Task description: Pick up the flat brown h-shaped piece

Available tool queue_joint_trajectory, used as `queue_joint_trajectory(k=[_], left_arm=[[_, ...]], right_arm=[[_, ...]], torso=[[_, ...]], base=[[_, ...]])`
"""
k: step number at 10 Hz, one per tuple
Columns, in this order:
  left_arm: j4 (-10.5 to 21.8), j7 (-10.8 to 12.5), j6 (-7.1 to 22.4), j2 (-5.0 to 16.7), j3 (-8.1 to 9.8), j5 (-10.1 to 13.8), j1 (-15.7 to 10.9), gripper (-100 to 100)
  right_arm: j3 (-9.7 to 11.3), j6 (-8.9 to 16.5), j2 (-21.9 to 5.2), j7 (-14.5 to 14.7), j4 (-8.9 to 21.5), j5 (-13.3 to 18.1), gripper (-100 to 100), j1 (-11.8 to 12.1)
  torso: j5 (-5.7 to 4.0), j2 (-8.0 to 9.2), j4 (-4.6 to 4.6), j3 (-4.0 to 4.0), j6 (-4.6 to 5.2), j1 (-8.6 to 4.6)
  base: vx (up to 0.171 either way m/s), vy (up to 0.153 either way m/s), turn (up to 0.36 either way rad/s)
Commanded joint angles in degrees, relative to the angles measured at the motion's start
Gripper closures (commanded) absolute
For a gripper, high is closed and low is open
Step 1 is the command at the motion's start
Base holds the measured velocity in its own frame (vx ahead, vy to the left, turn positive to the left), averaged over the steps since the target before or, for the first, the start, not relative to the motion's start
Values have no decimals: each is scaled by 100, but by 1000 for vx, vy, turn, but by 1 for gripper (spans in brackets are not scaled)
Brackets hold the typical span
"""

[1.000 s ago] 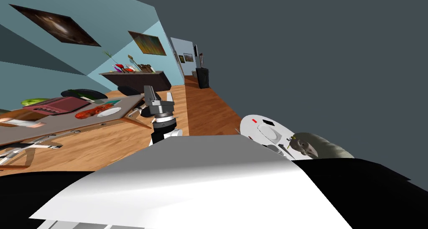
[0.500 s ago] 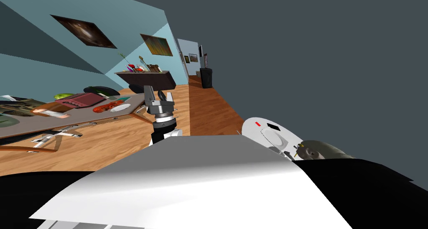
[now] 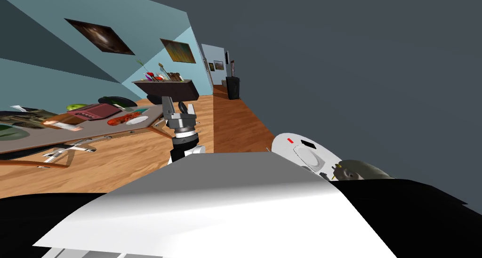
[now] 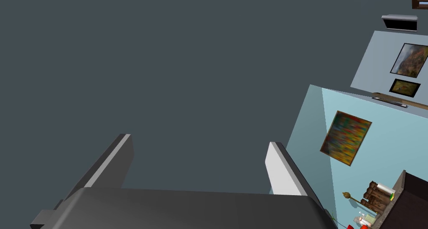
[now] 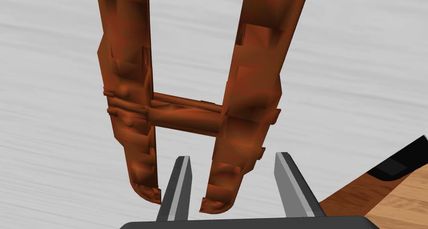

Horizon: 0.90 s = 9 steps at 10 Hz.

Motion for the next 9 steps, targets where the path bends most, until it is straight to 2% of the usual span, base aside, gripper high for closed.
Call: queue_joint_trajectory(k=[1, 4, 5, 6, 7, 8, 9], left_arm=[[0, 0, 0, 0, 0, 0, 0, 0], [0, 0, 0, 0, 0, 0, 0, 0], [0, 0, 0, 0, 0, 0, 0, 0], [0, 0, 0, 0, 0, 0, 0, 0], [0, 0, 0, -1, 0, 0, 0, 0], [0, 0, 0, -1, -1, 0, 0, 0], [0, 0, 0, 0, -1, 0, 0, 0]], right_arm=[[0, 0, 0, 0, 0, 0, 100, 0], [-5, 1, 1, -6, -1, -5, 100, -1], [-4, 1, 1, -6, -1, -5, 0, -1], [-83, -180, -144, -72, -121, 61, 100, 46], [-126, -269, -213, -97, -157, 90, 100, 50], [-111, -187, -162, -13, -78, 44, 100, 26], [-117, -212, -174, -21, -84, 49, 0, 29]], torso=[[0, 0, 0, 0, 0, 0], [-9, -4, -3, -3, -5, -16], [-10, -4, -3, -4, -5, -17], [-10, -4, -3, -4, -4, -17], [-5, -2, -4, -3, -2, -2], [-2, -3, -4, -3, -2, 13], [-6, -4, -4, -4, -3, 2]], base=[[0, 0, 0], [0, 0, 0], [0, 0, 0], [-4, 49, -44], [-2, 84, -61], [-1, 37, -17], [-1, 7, 1]])
